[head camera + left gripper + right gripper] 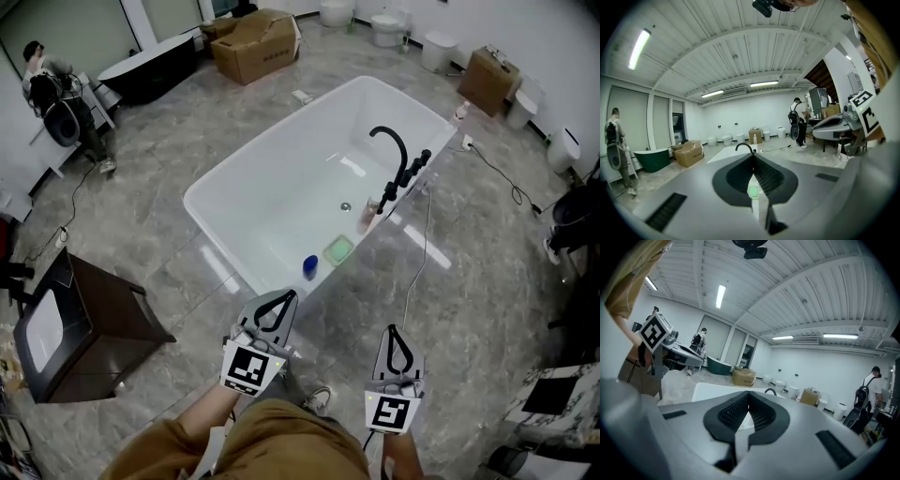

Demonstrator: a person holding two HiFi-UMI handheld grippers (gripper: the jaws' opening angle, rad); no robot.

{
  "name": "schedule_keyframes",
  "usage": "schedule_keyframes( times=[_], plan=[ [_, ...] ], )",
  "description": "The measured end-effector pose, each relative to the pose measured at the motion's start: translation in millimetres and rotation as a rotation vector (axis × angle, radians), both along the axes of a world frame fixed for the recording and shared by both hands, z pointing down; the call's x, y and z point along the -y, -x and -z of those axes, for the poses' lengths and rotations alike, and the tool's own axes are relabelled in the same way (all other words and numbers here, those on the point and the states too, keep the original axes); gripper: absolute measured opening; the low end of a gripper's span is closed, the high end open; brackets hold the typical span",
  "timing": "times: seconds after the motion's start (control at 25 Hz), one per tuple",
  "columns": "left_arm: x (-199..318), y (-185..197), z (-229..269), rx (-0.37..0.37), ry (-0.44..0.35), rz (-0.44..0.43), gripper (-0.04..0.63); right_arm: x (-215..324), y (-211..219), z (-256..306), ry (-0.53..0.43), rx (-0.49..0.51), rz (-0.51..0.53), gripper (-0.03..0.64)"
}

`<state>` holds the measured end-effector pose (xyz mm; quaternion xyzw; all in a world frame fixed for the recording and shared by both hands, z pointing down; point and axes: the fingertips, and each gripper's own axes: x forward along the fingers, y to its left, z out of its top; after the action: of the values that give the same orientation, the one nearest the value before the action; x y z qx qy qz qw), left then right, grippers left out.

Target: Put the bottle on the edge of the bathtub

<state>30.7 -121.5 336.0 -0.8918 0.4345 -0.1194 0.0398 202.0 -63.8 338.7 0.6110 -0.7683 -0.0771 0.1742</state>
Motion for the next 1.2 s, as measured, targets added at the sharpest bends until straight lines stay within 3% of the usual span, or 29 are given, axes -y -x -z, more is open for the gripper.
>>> schedule_keyframes(
  times=[0.32,0.68,0.88,1.2],
  plan=[
    [-39.0,40.6,58.5,-0.083,-0.064,0.111,0.007,6.3,13.0,33.7,-0.044,0.043,0.061,0.003],
    [-49.3,82.8,78.3,-0.118,-0.091,0.195,0.006,14.2,30.6,56.5,-0.067,0.04,0.096,0.003],
    [-58.3,88.7,86.7,-0.142,-0.106,0.184,0.007,18.6,37.2,69.1,-0.076,0.083,0.084,0.003],
    [-61.7,104.5,79.6,-0.173,-0.068,0.196,0.006,24.9,52.6,73.2,-0.078,0.099,0.079,0.003]
  ],
)
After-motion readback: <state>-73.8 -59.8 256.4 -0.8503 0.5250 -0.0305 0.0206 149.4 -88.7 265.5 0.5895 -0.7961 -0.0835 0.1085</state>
